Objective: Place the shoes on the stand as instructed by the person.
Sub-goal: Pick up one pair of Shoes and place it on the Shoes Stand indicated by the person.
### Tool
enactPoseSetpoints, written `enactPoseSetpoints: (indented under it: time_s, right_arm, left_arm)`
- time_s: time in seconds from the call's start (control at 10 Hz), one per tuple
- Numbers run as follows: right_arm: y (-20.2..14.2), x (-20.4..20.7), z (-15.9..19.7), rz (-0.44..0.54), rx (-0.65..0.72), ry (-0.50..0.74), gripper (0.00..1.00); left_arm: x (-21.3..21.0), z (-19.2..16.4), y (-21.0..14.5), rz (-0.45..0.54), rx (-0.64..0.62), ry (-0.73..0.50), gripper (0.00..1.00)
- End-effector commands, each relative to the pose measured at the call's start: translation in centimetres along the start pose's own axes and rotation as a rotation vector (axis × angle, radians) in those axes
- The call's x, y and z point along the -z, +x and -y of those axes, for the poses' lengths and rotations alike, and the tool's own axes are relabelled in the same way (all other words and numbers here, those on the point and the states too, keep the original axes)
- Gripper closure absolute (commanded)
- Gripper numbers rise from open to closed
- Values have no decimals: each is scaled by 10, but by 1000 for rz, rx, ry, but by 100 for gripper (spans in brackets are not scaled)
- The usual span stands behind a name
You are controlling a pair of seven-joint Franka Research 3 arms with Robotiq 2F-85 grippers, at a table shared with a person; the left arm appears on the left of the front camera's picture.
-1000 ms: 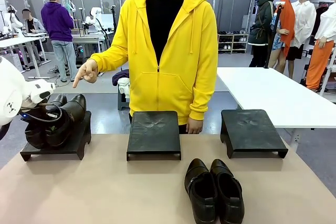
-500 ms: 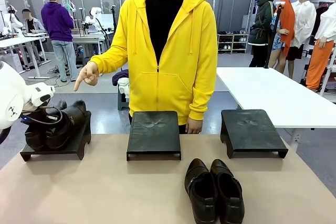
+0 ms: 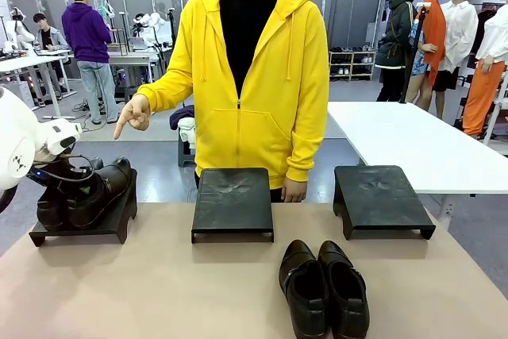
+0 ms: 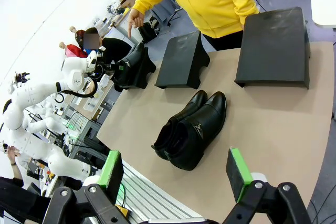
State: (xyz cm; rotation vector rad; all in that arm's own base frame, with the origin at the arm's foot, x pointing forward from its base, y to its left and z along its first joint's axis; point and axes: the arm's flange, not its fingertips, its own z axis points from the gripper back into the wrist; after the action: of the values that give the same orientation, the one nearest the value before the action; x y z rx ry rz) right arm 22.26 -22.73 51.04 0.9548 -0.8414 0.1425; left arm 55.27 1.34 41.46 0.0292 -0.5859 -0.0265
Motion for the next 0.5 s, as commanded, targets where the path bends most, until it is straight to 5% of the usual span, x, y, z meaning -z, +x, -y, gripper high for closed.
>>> enactPoseSetpoints:
  time_s: [0.0, 0.1, 0.2, 0.4]
  right_arm:
    - [1, -1, 0, 10, -20, 8, 0]
    - [1, -1, 0, 10, -20, 8, 0]
    - [1, -1, 0, 10, -20, 8, 0]
    - [1, -1, 0, 10, -20, 8, 0]
  left_arm:
    - [-5, 9, 4, 14, -8, 29, 0]
    - [-8, 9, 3, 8, -6, 41, 11]
    - [-11, 10, 1, -1, -8, 51, 1]
    - [-27, 15, -7, 16, -7, 21, 0]
